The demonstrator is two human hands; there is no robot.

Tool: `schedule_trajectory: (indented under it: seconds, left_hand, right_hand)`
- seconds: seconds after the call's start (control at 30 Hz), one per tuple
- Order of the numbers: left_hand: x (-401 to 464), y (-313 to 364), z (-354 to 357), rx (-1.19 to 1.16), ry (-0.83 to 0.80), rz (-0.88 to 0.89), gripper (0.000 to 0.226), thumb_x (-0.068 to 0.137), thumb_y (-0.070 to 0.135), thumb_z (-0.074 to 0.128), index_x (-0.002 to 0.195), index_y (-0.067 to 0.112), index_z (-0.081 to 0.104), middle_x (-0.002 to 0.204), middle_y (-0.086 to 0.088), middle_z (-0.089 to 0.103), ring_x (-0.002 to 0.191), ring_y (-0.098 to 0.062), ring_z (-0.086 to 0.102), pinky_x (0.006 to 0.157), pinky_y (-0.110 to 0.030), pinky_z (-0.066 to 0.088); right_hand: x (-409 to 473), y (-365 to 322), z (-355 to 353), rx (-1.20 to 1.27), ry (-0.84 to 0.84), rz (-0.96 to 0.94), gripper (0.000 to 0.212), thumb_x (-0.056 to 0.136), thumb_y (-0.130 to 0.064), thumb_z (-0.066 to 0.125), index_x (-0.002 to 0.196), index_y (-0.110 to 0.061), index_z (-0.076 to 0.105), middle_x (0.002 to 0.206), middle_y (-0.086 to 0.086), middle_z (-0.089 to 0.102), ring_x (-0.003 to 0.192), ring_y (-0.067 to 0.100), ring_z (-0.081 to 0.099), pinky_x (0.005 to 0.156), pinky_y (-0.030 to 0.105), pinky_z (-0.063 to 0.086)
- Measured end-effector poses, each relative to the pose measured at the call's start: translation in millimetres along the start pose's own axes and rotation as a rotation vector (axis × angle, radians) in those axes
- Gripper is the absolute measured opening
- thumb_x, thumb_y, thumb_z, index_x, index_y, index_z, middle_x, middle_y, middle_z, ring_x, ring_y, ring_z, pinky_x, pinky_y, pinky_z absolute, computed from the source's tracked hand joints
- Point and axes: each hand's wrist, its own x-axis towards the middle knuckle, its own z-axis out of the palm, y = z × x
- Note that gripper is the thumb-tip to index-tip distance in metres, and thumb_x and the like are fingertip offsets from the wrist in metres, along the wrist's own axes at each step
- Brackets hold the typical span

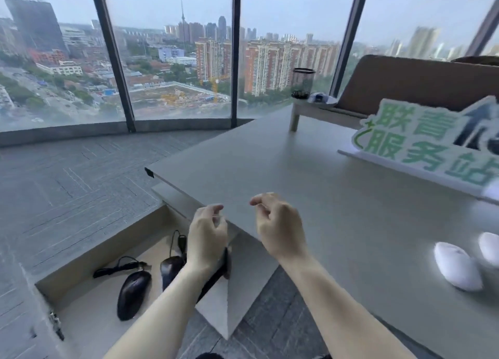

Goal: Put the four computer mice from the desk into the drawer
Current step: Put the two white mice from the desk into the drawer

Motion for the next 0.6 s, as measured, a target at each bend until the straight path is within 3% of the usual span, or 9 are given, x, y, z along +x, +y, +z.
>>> schedule_trajectory:
  seconds: [0.17, 0.27, 0.37, 0.47, 0.6]
  left_hand:
    - [-46, 106, 98, -0.132, -0.226, 0.212, 0.026, 0.086, 0.009, 0.058, 0.109, 0.013, 0.067, 0.110, -0.006, 0.066, 0.079, -0.012, 0.063, 0.079, -0.023, 0.049]
    - [-82, 156, 155, -0.143, -0.448, 0.254, 0.032, 0.085, 0.021, 0.061, 0.117, 0.018, 0.064, 0.118, -0.004, 0.061, 0.092, -0.016, 0.065, 0.084, -0.028, 0.052]
    - [-114, 192, 205, -0.063, -0.612, 0.249, 0.049, 0.081, 0.038, 0.062, 0.128, 0.027, 0.054, 0.129, 0.001, 0.053, 0.109, -0.019, 0.059, 0.089, -0.035, 0.052]
    - [-135, 215, 242, 0.032, -0.695, 0.259, 0.063, 0.076, 0.046, 0.060, 0.136, 0.033, 0.044, 0.139, 0.002, 0.047, 0.125, -0.021, 0.048, 0.099, -0.035, 0.044]
    - [-149, 234, 273, 0.224, -0.685, 0.361, 0.068, 0.074, 0.053, 0.055, 0.137, 0.034, 0.041, 0.141, 0.003, 0.049, 0.125, -0.028, 0.042, 0.100, -0.035, 0.037]
  right_hand:
    - [-25, 95, -143, -0.139, 0.317, 0.195, 0.026, 0.089, -0.006, 0.055, 0.103, -0.020, 0.072, 0.104, 0.006, 0.075, 0.095, 0.030, 0.069, 0.079, 0.036, 0.053]
    - [-47, 156, -210, -0.269, 0.421, 0.352, 0.031, 0.086, -0.002, 0.054, 0.108, -0.017, 0.070, 0.111, 0.010, 0.070, 0.106, 0.036, 0.061, 0.088, 0.037, 0.046]
    - [-63, 211, -253, -0.401, 0.374, 0.560, 0.041, 0.087, -0.007, 0.051, 0.124, -0.020, 0.064, 0.131, 0.011, 0.057, 0.117, 0.036, 0.050, 0.098, 0.035, 0.038]
    - [-73, 253, -274, -0.472, 0.220, 0.697, 0.047, 0.092, -0.017, 0.046, 0.138, -0.028, 0.051, 0.150, 0.011, 0.038, 0.131, 0.037, 0.041, 0.106, 0.038, 0.033]
    - [-74, 278, -288, -0.502, 0.048, 0.796, 0.044, 0.096, -0.031, 0.041, 0.140, -0.033, 0.043, 0.158, 0.015, 0.021, 0.130, 0.044, 0.038, 0.106, 0.041, 0.034]
